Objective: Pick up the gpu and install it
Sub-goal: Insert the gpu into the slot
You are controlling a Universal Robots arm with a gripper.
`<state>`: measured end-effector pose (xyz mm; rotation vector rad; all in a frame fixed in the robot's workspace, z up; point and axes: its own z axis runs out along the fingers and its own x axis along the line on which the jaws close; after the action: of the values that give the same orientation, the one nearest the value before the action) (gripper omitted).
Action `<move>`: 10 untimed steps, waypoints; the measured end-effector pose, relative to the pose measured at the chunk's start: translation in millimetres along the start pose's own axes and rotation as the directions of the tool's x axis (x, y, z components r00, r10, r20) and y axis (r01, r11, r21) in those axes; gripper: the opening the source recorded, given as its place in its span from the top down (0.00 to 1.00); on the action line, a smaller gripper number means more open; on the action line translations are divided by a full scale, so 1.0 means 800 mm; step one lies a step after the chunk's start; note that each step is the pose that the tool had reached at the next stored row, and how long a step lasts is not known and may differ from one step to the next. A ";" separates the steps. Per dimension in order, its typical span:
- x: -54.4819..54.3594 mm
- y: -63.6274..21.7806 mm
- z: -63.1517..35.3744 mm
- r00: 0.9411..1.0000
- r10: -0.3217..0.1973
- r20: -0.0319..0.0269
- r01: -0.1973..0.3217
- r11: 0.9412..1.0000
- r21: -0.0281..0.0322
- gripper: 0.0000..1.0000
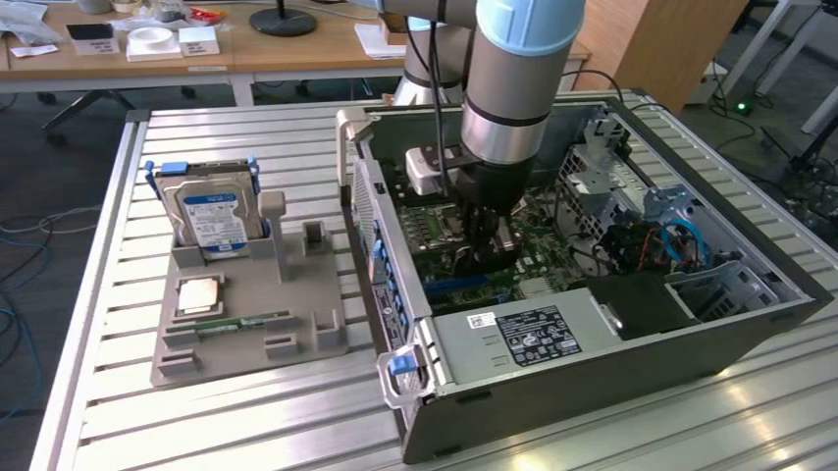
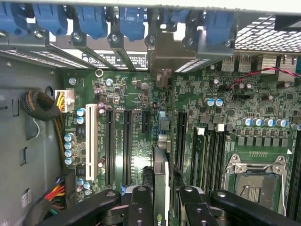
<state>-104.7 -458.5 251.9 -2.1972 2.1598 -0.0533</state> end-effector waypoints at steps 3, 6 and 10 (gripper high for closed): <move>0.000 0.000 0.000 1.000 -0.001 0.000 0.001 1.000 0.009 0.74; 0.000 0.001 0.000 1.000 -0.001 0.000 0.001 1.000 0.010 0.74; 0.000 0.002 0.000 1.000 -0.001 0.000 0.001 1.000 0.011 0.74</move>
<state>-106.6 -458.4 251.9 -2.1929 2.1530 -0.0646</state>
